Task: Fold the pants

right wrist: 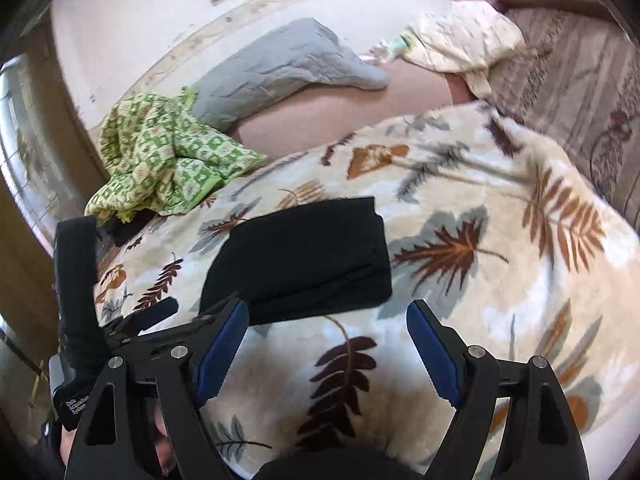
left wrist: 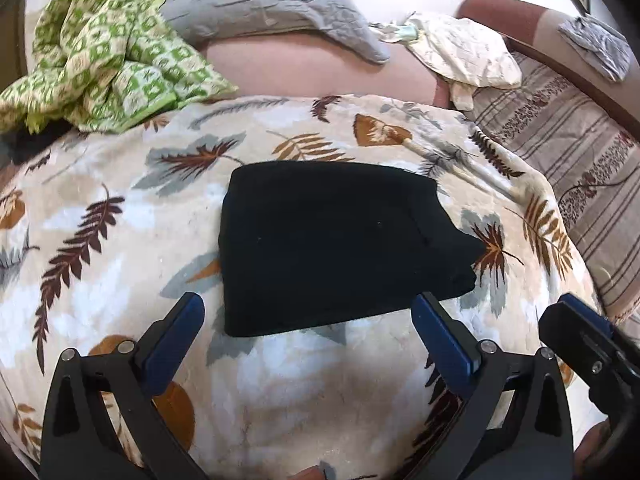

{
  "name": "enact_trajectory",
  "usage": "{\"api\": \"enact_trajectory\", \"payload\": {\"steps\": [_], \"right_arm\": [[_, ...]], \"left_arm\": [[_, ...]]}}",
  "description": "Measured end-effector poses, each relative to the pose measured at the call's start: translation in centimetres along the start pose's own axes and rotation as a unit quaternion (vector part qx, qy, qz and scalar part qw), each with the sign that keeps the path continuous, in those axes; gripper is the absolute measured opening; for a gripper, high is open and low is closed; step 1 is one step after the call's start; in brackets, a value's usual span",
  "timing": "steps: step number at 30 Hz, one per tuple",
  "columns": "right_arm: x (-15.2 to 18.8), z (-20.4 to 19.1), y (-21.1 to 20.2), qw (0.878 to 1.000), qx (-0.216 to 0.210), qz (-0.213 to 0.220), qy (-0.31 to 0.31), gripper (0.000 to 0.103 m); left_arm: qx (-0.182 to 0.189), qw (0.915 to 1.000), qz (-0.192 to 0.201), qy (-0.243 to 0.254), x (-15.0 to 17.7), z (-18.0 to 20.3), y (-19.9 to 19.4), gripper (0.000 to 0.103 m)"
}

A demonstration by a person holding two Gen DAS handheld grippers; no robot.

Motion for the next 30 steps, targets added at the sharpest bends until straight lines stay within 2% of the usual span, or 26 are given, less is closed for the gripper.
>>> {"api": "enact_trajectory", "payload": {"steps": [2,7,18,30], "right_arm": [[0.2,0.6,0.5,1.0,-0.005,-0.014,0.014,0.082],[0.2,1.3,0.6,0.999,-0.01,-0.018,0.033,0.082],[0.3,1.2,0.6,0.999,-0.012,-0.02,0.034,0.082],[0.1,1.3,0.6,0.999,-0.011,-0.019,0.033,0.082]], "left_arm": [[0.002,1.0,0.001,-0.002,0.1,0.1,0.0,0.103],[0.005,1.0,0.002,0.001,0.1,0.3,0.0,0.103],[-0.02,0.9997,0.01,0.0,-0.2,0.0,-0.3,0.103],[0.004,0.9981,0.041,0.045,-0.5,2.2,-0.9,0.103]]}}
Point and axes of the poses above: each gripper's, at about its wrist camera, not at the fingertips, and y roughly the way its jaws point, z to its right, x to its underside, the point moved 7 cm from there along y, roughly the way its jaws point, and after that the axes turned 12 degrees about y, right-handed, at the moved point
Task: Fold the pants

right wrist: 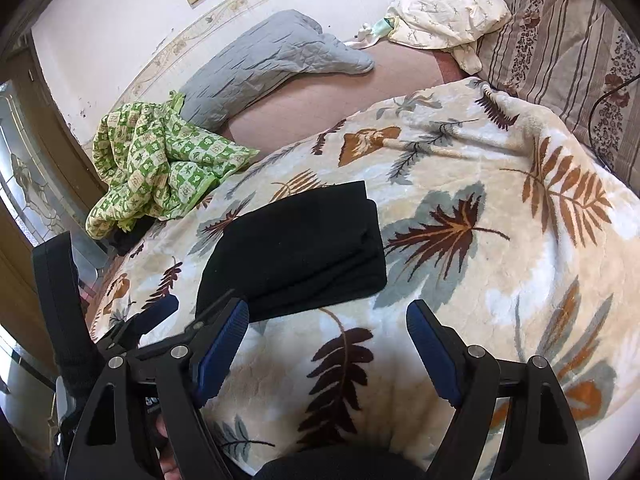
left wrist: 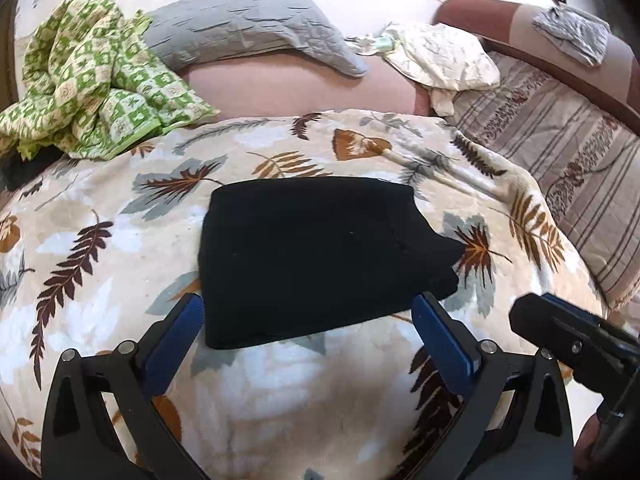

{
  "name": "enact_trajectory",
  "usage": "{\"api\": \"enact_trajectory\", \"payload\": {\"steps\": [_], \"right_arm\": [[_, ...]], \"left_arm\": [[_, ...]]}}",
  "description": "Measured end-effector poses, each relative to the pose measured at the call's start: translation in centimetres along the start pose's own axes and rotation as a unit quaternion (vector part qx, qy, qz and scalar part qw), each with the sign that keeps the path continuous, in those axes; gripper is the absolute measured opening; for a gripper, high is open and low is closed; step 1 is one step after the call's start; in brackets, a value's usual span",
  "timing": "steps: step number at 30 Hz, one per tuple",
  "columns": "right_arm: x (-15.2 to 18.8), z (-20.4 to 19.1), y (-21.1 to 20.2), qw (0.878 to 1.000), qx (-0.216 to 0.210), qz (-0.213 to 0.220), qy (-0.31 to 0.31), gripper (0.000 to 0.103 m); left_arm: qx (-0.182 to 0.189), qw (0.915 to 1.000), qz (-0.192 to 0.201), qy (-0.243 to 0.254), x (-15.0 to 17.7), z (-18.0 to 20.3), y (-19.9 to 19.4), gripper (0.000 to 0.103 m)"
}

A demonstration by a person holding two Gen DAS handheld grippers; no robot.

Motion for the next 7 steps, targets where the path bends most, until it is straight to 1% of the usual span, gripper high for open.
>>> {"api": "enact_trajectory", "payload": {"steps": [4,7], "right_arm": [[-0.17,0.18,-0.13,1.0,0.002,0.003,0.002,0.082],[-0.41,0.53,-0.42,1.0,0.005,0.01,0.008,0.082]], "left_arm": [[-0.002,0.9999,0.001,0.01,-0.08,0.5,-0.01,0.103],[0.002,1.0,-0.005,0.0,-0.04,0.34,0.13,0.103]]}}
Point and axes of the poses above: each gripper's, at about its wrist camera, not at the fingertips, and y roughly the way its jaws point, z to its right, x to its underside, the point moved 7 cm from there along y, roughly the way its jaws point, and after that the axes turned 12 degrees about y, right-handed, at the moved point
